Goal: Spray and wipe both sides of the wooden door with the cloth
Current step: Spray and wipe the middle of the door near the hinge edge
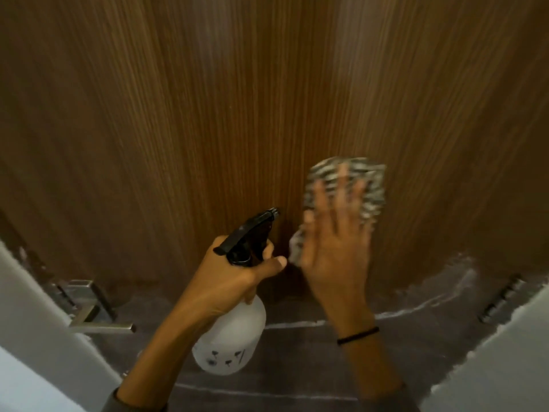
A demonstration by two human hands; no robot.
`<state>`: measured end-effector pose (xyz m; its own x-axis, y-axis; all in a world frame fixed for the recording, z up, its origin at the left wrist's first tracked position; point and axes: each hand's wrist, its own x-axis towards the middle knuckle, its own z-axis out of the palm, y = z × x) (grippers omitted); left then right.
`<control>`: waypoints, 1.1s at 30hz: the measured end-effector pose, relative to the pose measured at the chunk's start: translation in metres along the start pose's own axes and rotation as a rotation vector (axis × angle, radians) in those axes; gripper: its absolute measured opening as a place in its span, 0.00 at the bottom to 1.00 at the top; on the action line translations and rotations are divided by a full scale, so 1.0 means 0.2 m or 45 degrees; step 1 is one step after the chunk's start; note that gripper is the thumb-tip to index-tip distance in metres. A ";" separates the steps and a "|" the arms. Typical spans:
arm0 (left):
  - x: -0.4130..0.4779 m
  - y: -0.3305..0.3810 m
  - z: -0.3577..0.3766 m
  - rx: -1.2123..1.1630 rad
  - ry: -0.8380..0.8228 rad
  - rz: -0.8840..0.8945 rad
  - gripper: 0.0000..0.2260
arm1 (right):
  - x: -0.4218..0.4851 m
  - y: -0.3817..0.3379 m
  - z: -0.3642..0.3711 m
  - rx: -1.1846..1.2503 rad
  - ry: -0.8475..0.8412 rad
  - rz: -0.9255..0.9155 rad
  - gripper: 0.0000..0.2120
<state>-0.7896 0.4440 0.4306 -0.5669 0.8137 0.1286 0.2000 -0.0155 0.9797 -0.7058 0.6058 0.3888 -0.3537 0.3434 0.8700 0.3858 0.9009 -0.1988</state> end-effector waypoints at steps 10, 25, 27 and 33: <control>0.06 0.02 0.06 0.074 -0.053 0.053 0.09 | -0.28 0.06 0.11 0.258 0.265 0.581 0.30; 0.06 -0.08 0.55 0.109 -0.377 -0.024 0.08 | -0.67 0.43 -0.13 0.500 0.136 0.966 0.25; 0.07 -0.12 0.65 0.109 -0.413 -0.041 0.09 | -0.73 0.47 -0.24 0.435 0.153 1.003 0.25; 0.15 -0.25 0.94 0.393 -0.240 -0.162 0.15 | -0.79 0.59 -0.39 0.263 0.334 1.121 0.24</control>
<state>-0.6672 0.5783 0.3563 -0.4517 0.8908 -0.0498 0.3847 0.2448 0.8900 -0.5375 0.6370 0.2632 0.2058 0.8753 0.4376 0.2556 0.3836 -0.8874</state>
